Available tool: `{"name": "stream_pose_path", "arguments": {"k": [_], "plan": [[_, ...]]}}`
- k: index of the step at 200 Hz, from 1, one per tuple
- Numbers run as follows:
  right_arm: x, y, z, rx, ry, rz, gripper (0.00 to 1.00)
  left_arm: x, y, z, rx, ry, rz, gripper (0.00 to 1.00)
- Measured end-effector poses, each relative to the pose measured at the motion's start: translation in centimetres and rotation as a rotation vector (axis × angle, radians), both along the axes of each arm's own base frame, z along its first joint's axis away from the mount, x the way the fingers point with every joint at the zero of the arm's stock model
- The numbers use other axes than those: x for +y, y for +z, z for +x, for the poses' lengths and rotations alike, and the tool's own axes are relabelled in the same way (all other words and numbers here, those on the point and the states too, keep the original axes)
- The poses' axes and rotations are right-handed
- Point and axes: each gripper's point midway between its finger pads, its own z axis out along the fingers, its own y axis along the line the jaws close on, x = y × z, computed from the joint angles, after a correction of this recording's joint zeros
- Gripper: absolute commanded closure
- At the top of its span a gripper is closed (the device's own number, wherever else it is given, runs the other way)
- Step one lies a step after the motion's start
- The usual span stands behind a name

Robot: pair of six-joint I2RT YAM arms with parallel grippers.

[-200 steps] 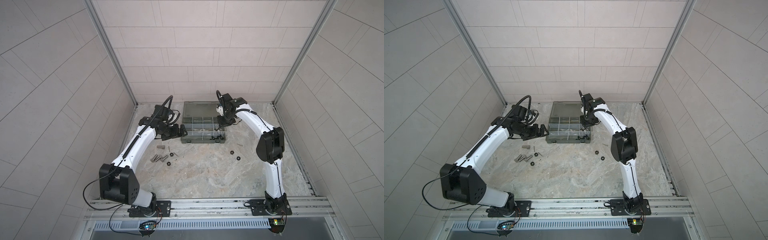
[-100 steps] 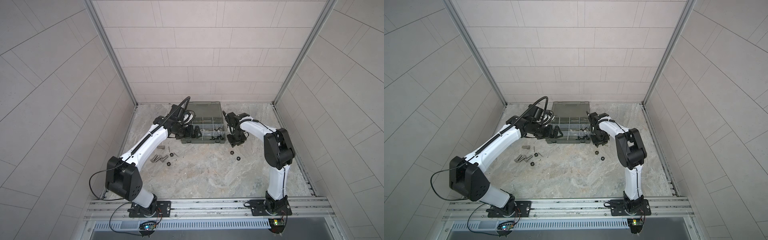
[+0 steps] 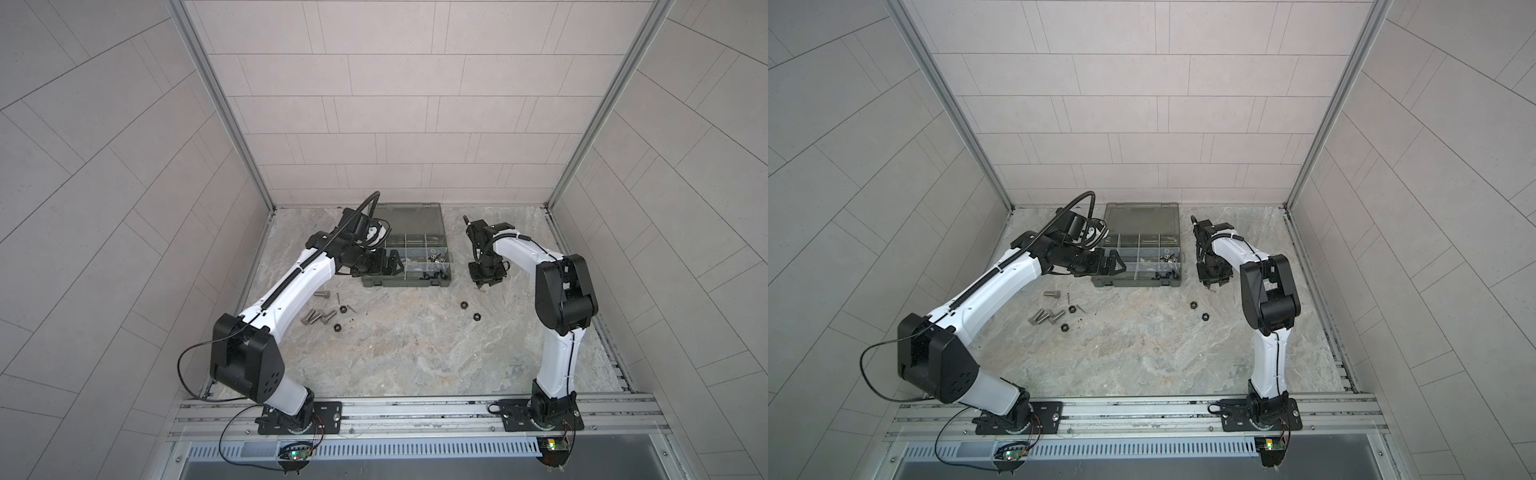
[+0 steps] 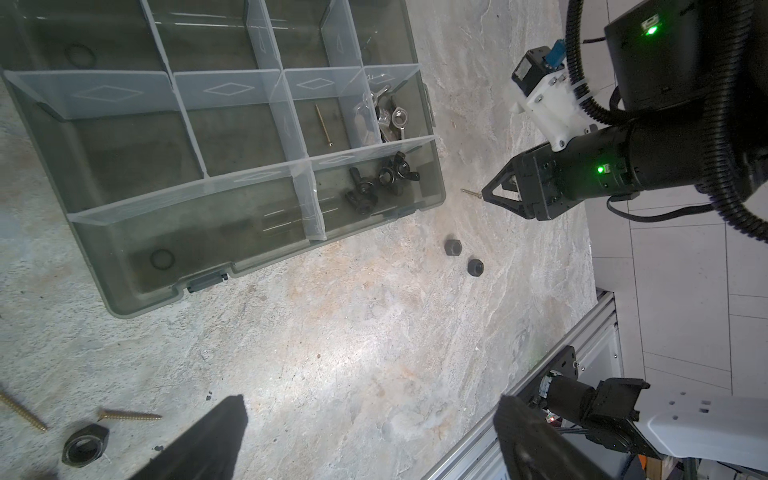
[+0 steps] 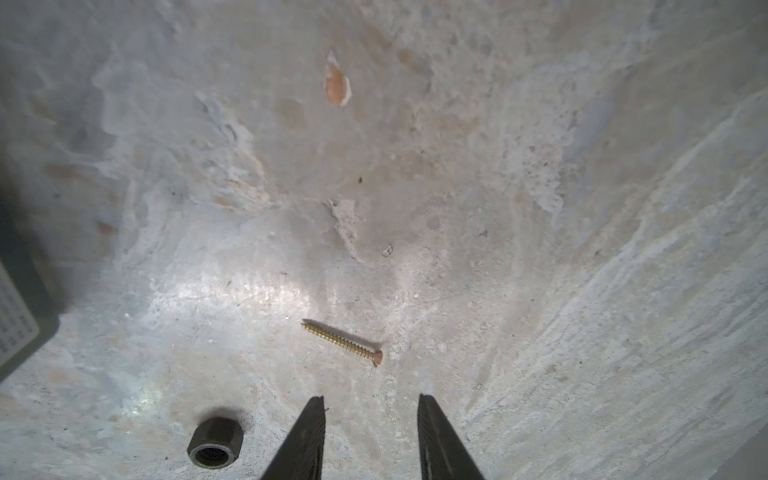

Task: Sort the screws and nuts into containers
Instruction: 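Lower the right gripper, close it on the brass screw and lift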

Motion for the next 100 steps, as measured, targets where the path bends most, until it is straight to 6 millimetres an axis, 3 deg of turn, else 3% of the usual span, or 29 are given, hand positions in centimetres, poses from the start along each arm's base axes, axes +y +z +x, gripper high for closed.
{"name": "stream_pose_path", "arguments": {"k": [100], "plan": [[0.91,-0.9,0.48,0.009,-0.007,0.054,0.64,0.19,-0.14,-0.1,-0.008,-0.018,0.014,0.0]]}}
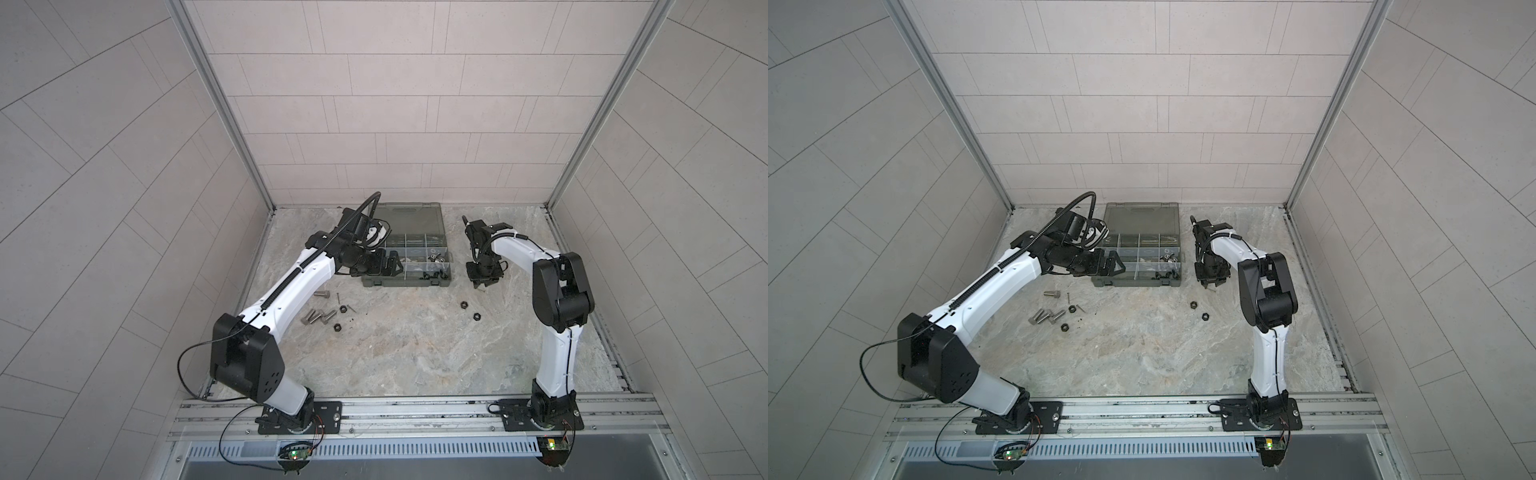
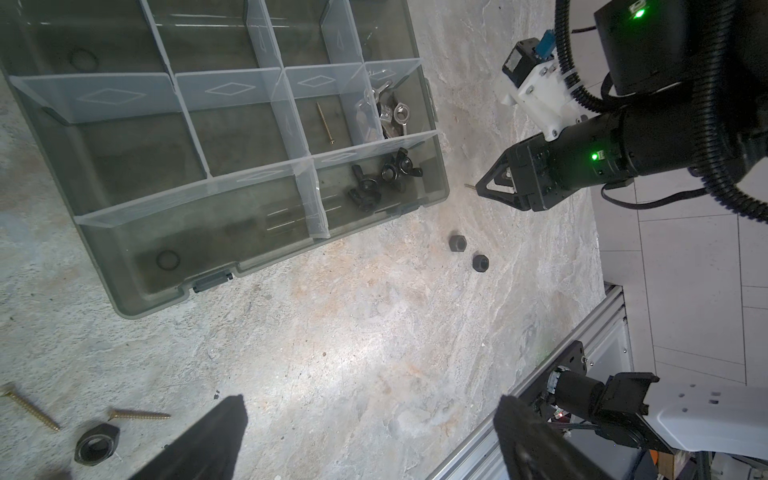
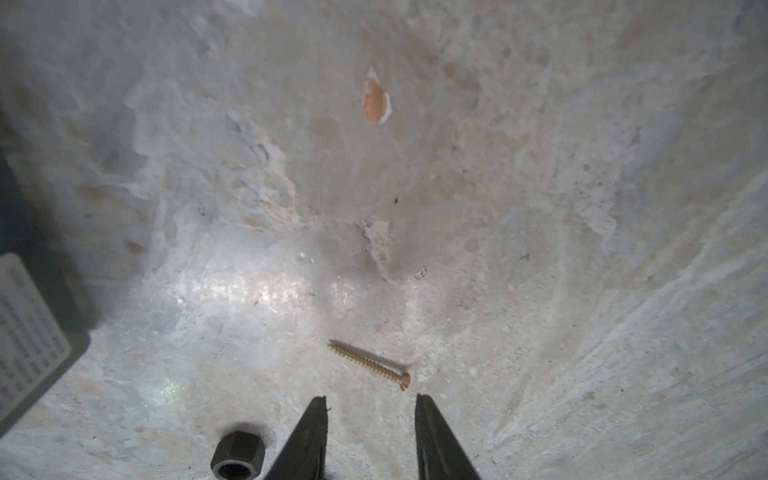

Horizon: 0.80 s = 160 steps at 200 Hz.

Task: Sort the screws and nuts into containers
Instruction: 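Lower the right gripper, close it on the brass screw and lift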

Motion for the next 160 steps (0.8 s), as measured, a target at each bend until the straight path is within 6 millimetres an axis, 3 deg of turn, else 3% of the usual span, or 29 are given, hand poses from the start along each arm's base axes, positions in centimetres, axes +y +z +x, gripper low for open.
{"name": "stream_pose_path", "arguments": {"k": [57,93,160], "plan": [[0.1,-1.9,-0.2,0.045,0.0,-0.001,0.64,0.2,0.0,0.1,-0.002,-0.002,0.004,0.0],[0.1,-2.0,-0.2,0.044,-0.002,0.0,0.66,0.5,0.0,0.2,-0.005,-0.001,0.003,0.0],[0.7,-2.2,-0.3,0.043,-0.022,0.039,0.84,1.2,-0.1,0.4,0.005,0.01,0.002,0.0]]}}
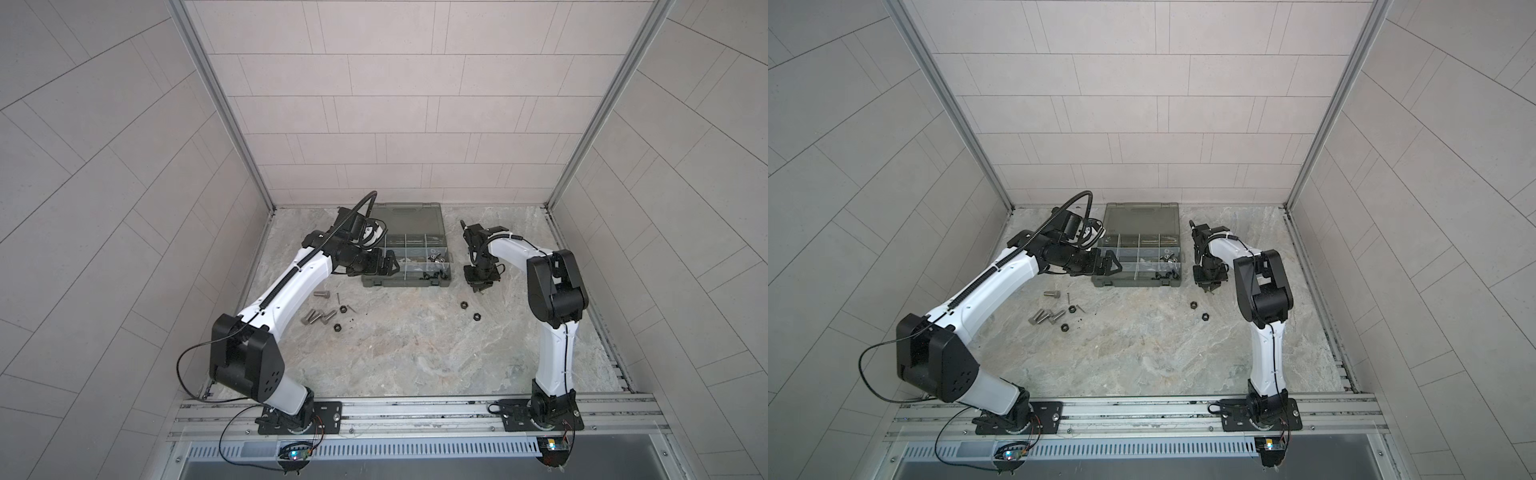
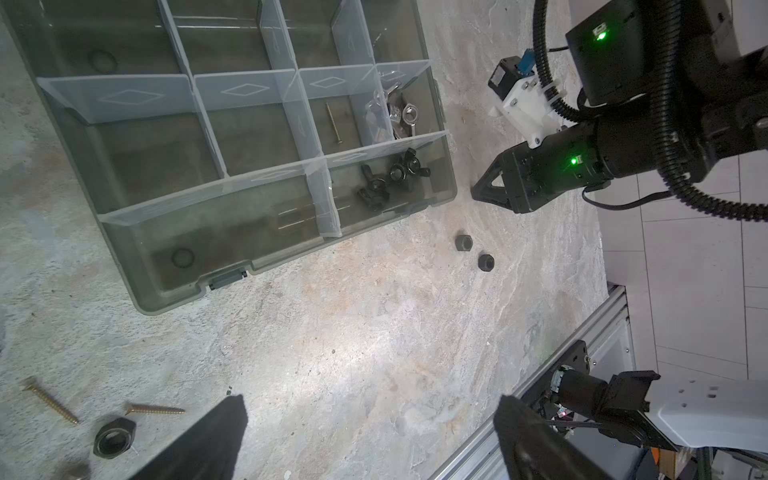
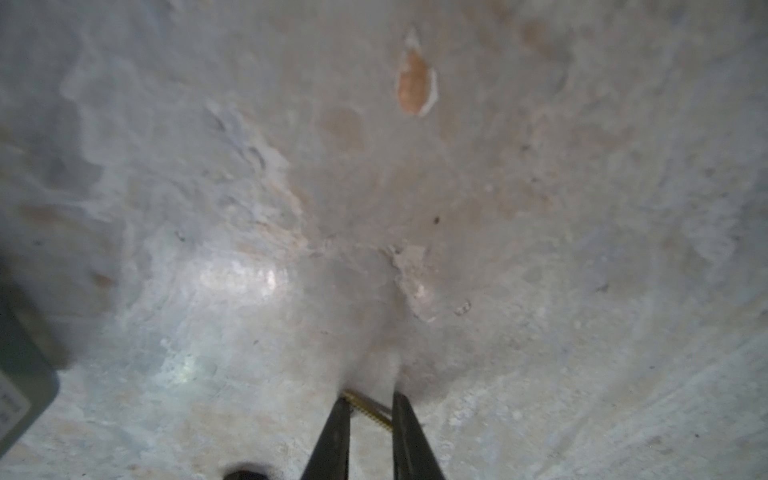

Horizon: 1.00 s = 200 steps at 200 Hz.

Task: Sort the screws and nuts into containers
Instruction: 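Lower the right gripper, close it on the brass screw and lift, then carry the brass screw with the right gripper to the organizer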

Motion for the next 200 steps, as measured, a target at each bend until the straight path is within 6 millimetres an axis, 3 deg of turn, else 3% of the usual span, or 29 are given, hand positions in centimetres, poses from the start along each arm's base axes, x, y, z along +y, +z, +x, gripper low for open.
{"name": "stream_pose_path", "arguments": {"k": [20,63,166,200], "plan": [[0.2,-0.1,-0.1,-0.006,-0.008,0.017,0.85,0.1,-0.1,-0.1,0.005,-0.002,0.002,0.0],[0.7,-0.2,-0.3,-0.017,-0.034,0.056,1.0,0.3,-0.4,-0.4,0.02,-0.003,0.008,0.0],[0.9,0.2,-0.8,-0.003,-0.046,0.081,1.0,1.0,-0.1,-1.3,0.015,0.004,0.013,0.0],[1.2,1.4,-0.6,0.002,-0.045,0.091,1.0,1.1,-0.1,-1.2,0.013,0.007,0.018,0.0]]}}
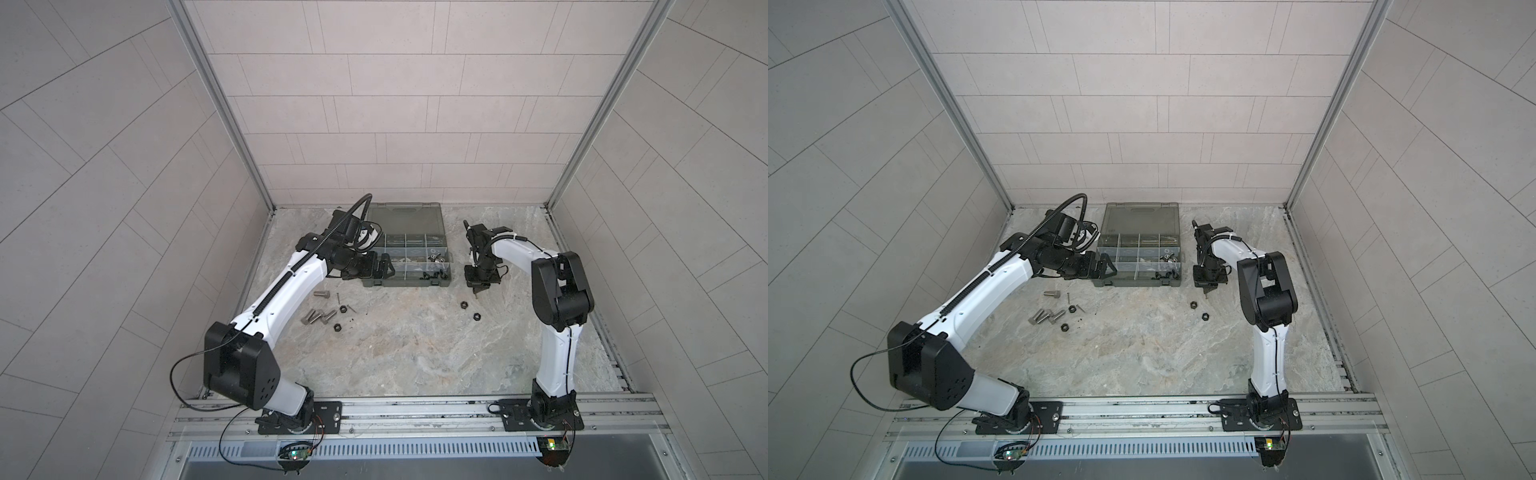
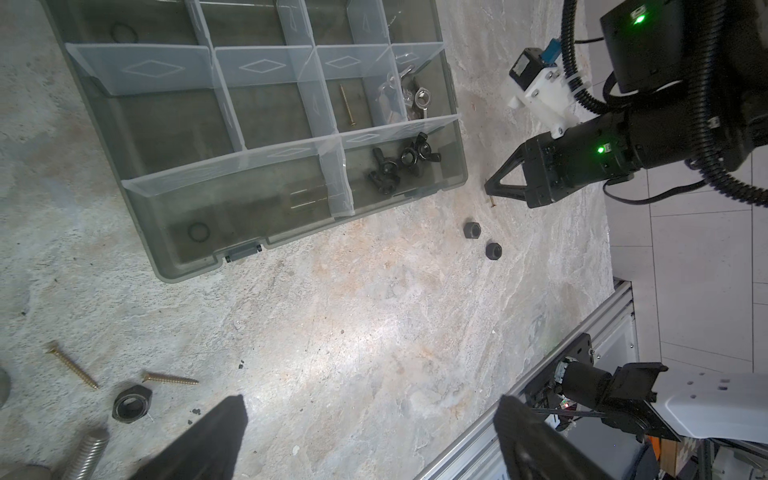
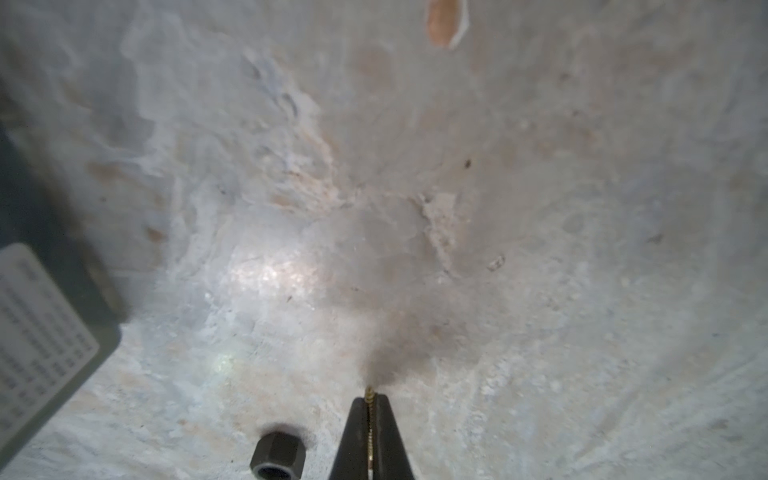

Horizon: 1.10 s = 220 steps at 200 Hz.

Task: Sort the screws and nuts into containers
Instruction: 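Carry the brass screw with the right gripper to the organizer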

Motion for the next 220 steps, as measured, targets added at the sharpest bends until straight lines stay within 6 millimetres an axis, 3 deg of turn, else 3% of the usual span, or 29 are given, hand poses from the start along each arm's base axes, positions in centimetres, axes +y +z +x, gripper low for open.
{"name": "stream_pose_path", "arguments": {"k": [85,154,220], "plan": [[1.6,4.4,2.6,-0.076,0.015,0.038,1.0,0.2,-0.2,0.0,0.002,0.006,0.014,0.0],[6.5,9.9,6.7,-0.216,0.062,0.145,1.0,0.8,-0.4,-0.1,0.015,0.01,0.025,0.0],[11.6,10.6,9.2,-0.252,0.098,0.253,1.0,1.5,-0.6,-0.2,0.024,0.017,0.034,0.0]]}}
